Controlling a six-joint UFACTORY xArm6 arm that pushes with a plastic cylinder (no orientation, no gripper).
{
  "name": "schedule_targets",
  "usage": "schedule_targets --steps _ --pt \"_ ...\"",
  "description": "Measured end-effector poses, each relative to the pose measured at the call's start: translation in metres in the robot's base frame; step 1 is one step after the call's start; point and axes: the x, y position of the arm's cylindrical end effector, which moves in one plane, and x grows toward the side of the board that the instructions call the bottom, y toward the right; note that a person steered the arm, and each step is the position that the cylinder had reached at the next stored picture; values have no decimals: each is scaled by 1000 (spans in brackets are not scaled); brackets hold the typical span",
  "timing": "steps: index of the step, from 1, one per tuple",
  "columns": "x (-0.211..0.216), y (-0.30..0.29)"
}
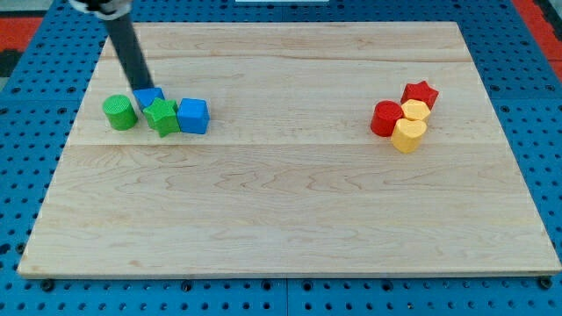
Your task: Slightly push the blue cube up a bit
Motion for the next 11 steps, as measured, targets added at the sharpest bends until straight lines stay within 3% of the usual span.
schedule_targets --steps 1,3,5,6,7,8,9,11 --pt "-13 49" --pt "30 40" --pt "-1 36" --pt "-15 92" --pt "49 156" --pt "96 109" --pt "110 32" --pt "77 46"
